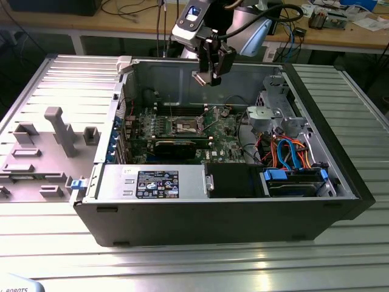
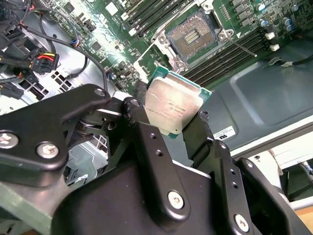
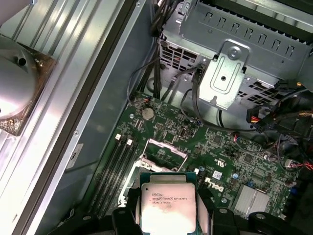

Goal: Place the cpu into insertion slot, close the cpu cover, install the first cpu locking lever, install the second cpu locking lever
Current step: 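Place the cpu into insertion slot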

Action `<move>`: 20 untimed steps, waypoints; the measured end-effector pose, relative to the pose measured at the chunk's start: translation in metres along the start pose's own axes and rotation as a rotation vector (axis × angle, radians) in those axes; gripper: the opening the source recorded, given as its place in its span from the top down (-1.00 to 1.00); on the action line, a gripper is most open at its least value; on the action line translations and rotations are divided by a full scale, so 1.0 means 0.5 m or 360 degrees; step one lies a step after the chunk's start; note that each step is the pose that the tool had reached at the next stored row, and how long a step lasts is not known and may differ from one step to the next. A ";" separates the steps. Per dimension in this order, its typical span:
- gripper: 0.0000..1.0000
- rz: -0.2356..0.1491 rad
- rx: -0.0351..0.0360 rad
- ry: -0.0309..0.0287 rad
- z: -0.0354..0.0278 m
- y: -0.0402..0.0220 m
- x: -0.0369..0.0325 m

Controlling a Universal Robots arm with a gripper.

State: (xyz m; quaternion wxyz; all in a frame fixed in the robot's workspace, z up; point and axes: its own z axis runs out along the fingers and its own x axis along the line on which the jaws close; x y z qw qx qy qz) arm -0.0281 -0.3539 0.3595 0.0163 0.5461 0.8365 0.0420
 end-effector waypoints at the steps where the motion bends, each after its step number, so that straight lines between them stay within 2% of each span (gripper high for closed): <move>1: -0.08 0.0012 0.0000 -0.00009 0.000 0.000 0.000; 7: -0.08 0.0105 -0.0002 -0.00092 0.000 0.000 0.000; 17: -0.08 0.0217 -0.0004 -0.00192 0.001 0.000 0.000; 20: -0.08 0.0292 -0.0006 -0.00257 0.001 0.000 0.000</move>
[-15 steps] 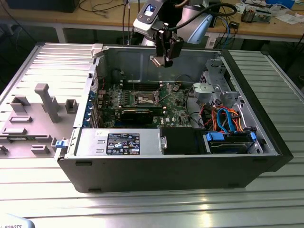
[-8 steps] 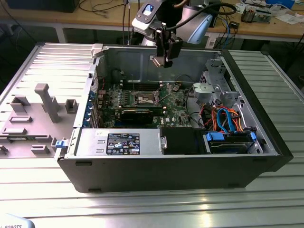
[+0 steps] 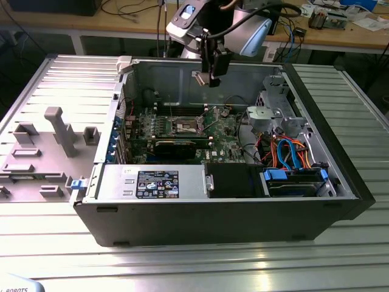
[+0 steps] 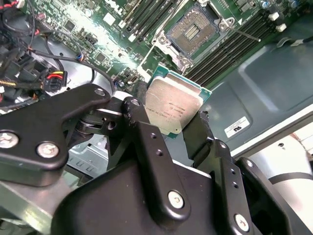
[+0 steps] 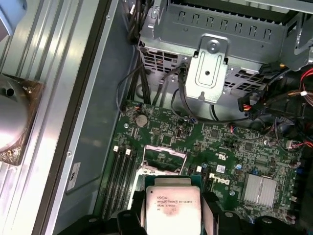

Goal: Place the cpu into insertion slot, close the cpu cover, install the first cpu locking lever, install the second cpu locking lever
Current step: 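Place the cpu into insertion slot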

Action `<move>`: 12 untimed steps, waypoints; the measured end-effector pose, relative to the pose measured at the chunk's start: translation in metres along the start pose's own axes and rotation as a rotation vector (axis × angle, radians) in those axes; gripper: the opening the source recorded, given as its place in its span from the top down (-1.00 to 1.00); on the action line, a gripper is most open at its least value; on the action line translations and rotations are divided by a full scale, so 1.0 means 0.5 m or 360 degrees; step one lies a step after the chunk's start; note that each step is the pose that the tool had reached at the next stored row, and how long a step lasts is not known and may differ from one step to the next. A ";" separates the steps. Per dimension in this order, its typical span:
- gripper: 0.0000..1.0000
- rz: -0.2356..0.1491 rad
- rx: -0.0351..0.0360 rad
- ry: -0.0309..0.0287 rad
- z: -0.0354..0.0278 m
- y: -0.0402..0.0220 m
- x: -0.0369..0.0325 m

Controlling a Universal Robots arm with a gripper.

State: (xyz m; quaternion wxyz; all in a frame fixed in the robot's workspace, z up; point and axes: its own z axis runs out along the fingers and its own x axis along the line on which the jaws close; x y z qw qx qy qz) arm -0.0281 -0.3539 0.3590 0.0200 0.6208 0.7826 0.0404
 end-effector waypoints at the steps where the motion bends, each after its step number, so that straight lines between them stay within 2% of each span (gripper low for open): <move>1: -0.08 0.0019 0.0000 -0.00019 0.000 0.000 0.000; 4: -0.08 0.0048 -0.0001 -0.00043 0.000 0.000 0.000; 12: -0.08 0.0052 -0.0001 -0.00048 0.000 0.000 0.000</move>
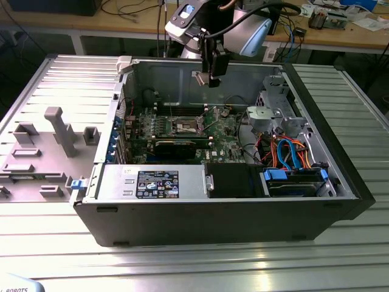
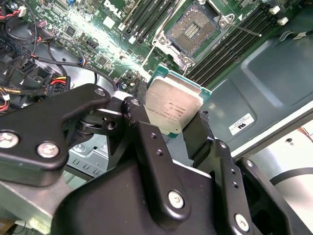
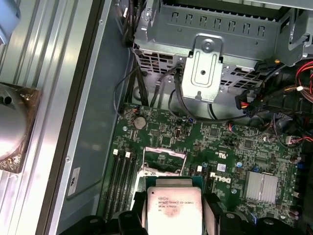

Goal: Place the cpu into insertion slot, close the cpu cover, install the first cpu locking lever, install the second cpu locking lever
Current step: 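Place the cpu into insertion slot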

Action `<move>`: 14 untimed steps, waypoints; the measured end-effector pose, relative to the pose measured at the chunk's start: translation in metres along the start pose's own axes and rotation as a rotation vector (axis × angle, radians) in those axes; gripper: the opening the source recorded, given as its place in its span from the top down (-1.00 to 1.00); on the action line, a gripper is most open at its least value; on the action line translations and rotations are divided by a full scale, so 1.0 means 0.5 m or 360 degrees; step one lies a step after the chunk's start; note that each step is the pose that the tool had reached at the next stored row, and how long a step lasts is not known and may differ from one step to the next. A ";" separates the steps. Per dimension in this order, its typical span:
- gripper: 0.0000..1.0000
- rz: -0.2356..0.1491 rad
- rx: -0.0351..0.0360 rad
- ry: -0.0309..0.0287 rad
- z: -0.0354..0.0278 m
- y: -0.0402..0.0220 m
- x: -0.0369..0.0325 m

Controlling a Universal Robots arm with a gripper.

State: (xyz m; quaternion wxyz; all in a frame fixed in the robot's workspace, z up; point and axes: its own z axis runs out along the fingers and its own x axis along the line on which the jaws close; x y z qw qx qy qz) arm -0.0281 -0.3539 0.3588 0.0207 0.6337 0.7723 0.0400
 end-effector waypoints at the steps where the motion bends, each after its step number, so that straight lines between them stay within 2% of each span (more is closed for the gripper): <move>1: -0.08 0.0000 0.0000 0.00001 0.000 0.000 0.000; 4: -0.08 0.0003 0.0000 -0.00001 0.001 -0.001 0.000; 9: -0.08 0.0084 -0.0001 -0.00078 0.004 -0.003 0.000; 14: -0.08 0.0122 -0.0002 -0.00110 0.005 -0.009 0.001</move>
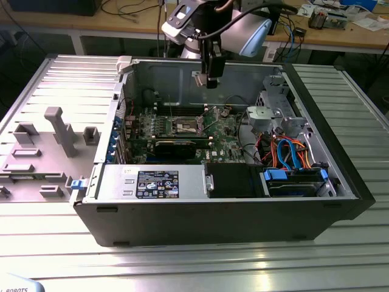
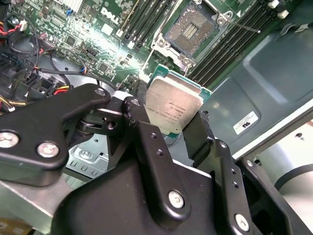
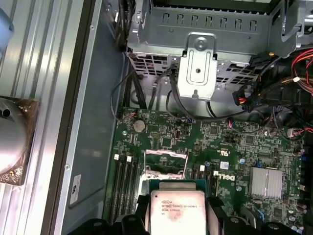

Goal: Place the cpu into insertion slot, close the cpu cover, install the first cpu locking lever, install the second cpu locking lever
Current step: 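Place the cpu into insertion slot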

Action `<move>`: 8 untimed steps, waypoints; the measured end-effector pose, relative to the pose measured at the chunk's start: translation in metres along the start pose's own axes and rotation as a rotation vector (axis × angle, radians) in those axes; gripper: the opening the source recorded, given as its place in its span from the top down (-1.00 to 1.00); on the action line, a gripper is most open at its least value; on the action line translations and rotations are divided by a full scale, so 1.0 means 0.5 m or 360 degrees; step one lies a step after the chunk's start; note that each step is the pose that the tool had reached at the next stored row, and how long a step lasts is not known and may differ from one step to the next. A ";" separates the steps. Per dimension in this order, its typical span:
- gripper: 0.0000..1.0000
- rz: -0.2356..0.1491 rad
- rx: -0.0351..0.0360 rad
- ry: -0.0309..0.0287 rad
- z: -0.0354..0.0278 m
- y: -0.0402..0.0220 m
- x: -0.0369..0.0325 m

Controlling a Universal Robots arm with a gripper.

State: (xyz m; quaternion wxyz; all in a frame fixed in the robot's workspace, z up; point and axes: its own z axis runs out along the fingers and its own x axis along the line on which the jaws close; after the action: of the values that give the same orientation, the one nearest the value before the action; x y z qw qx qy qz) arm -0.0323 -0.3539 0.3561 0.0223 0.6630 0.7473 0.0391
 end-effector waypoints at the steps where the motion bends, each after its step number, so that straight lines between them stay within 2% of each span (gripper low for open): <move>1: -0.08 0.0005 0.0000 -0.00003 0.000 0.000 0.000; 8: -0.08 0.0020 0.0000 -0.00017 0.001 -0.006 0.001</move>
State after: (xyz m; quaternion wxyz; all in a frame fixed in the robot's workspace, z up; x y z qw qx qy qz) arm -0.0350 -0.3539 0.3553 0.0225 0.6676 0.7432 0.0389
